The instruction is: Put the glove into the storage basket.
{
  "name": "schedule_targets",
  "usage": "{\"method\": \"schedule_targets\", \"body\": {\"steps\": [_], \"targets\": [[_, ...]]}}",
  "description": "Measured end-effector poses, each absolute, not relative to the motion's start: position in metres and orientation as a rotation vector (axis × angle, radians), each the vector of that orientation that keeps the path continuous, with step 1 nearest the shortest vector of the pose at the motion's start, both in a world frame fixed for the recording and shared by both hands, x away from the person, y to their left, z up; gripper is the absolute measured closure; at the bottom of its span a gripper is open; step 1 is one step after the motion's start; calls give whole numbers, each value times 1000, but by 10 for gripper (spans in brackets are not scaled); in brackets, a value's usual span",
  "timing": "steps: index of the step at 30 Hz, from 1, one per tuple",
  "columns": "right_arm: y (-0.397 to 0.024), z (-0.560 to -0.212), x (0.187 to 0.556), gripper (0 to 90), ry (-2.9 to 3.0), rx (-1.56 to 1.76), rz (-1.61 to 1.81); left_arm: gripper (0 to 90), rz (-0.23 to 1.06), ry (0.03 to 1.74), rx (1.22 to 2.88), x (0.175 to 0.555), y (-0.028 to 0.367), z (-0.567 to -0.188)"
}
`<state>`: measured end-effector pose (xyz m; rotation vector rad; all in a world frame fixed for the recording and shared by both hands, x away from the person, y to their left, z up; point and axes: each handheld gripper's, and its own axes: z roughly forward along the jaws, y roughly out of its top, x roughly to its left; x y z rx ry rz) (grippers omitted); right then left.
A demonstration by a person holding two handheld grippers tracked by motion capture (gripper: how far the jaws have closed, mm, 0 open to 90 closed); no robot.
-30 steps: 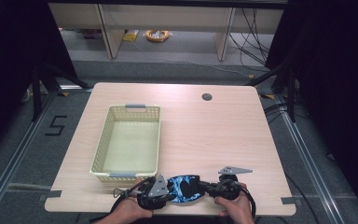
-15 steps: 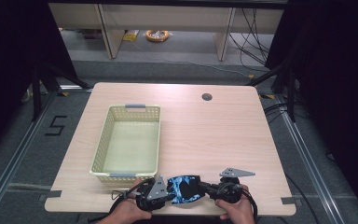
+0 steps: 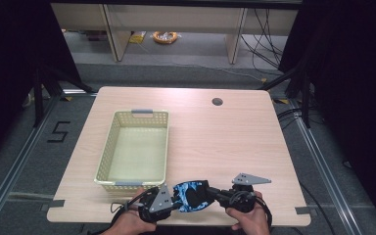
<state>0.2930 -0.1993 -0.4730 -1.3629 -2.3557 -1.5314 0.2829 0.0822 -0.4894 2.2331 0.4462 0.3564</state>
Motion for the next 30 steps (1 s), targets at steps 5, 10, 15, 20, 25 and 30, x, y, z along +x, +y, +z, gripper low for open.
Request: {"method": "schedule_targets", "body": {"steps": [5, 10, 15, 20, 25, 30], "targets": [[-199, -461, 296, 862, -2379, -1293, -1630, 804, 386, 438, 2196, 285, 87, -475], [-195, -447, 296, 862, -2369, -1301, -1630, 804, 398, 449, 2167, 291, 91, -456], [-190, -438, 303, 862, -2383, -1274, -1664, 804, 412, 447, 2165, 295, 96, -442], [-183, -424, 311, 862, -2406, -1243, -1680, 806, 431, 462, 2185, 301, 105, -429], [-168, -411, 319, 862, -2462, -1189, -1684, 808, 466, 487, 2175, 306, 116, -419], [-155, -395, 329, 864, -2434, -1151, -1704, 809, 482, 520, 2153, 311, 131, -408]]}}
